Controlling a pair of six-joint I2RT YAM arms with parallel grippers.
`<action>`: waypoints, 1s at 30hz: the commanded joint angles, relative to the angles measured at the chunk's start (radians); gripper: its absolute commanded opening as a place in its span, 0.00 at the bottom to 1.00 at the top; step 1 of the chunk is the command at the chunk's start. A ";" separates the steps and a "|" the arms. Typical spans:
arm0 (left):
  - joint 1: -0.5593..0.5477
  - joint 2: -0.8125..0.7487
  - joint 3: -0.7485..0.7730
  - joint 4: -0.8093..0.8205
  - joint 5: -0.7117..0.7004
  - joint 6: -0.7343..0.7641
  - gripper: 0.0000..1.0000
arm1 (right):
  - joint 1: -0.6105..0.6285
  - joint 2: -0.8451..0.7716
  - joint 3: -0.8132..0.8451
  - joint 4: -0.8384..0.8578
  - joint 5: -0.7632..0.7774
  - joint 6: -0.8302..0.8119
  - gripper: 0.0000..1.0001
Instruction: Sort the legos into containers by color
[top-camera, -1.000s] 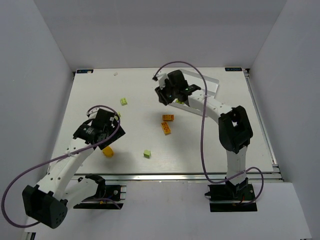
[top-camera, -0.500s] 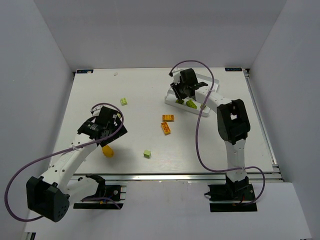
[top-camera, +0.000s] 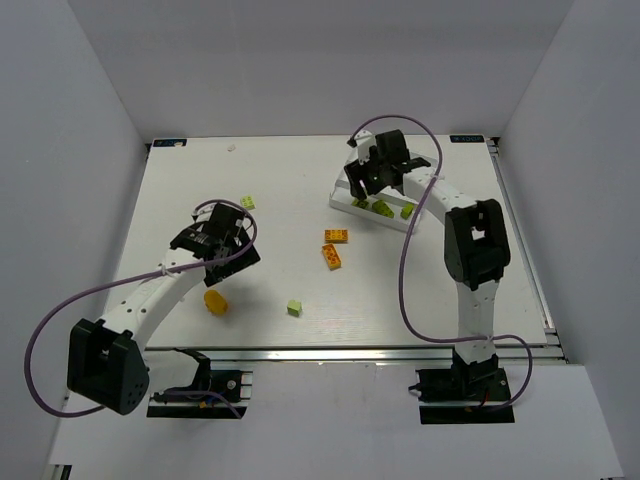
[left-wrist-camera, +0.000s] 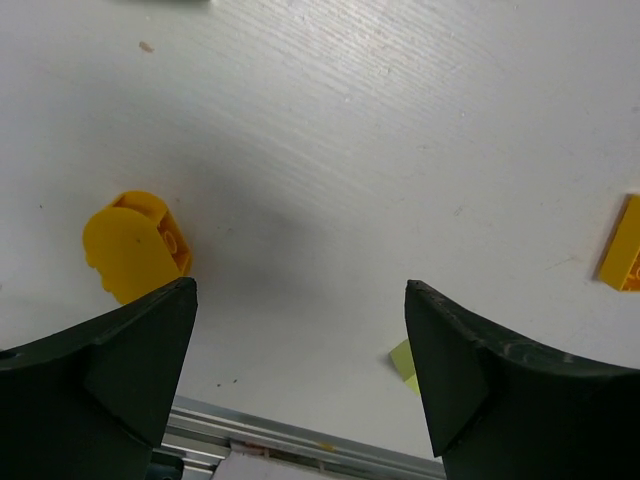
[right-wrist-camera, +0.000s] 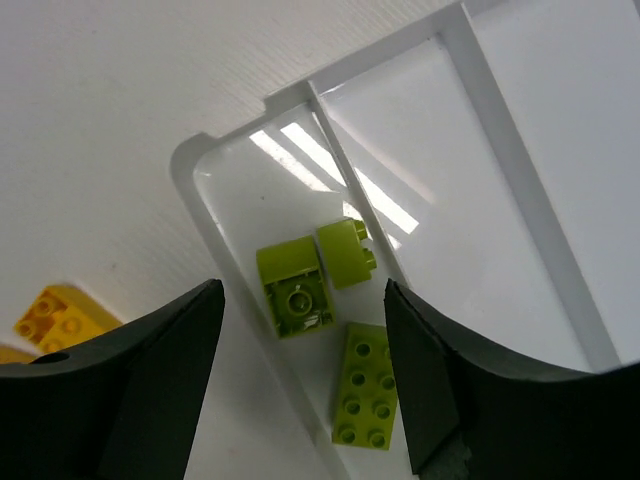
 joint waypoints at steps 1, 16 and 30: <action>0.030 0.018 0.051 0.040 -0.016 0.025 0.93 | -0.040 -0.151 0.008 -0.063 -0.227 -0.058 0.70; 0.269 0.170 0.180 0.072 0.181 0.114 0.88 | 0.065 -0.555 -0.515 -0.103 -0.542 -0.211 0.66; 0.316 -0.098 0.079 -0.135 0.150 0.016 0.98 | 0.213 -0.467 -0.468 -0.072 -0.169 0.213 0.76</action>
